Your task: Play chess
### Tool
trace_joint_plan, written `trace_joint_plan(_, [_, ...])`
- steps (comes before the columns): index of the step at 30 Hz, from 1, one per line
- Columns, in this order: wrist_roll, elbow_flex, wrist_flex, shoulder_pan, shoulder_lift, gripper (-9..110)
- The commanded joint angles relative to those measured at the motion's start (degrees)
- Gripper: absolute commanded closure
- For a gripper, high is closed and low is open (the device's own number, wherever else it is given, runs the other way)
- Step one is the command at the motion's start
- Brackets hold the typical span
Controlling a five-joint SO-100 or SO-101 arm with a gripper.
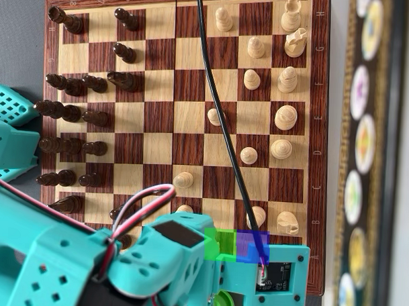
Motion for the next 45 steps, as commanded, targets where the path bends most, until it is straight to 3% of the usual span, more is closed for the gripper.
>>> trace_joint_plan(1, [0.1,-3.0,-0.5,0.8,0.5,88])
trace_joint_plan(21, [-0.1,-5.6,0.1,1.1,1.5,88])
trace_joint_plan(45, [0.4,8.1,-0.4,0.5,23.9,88])
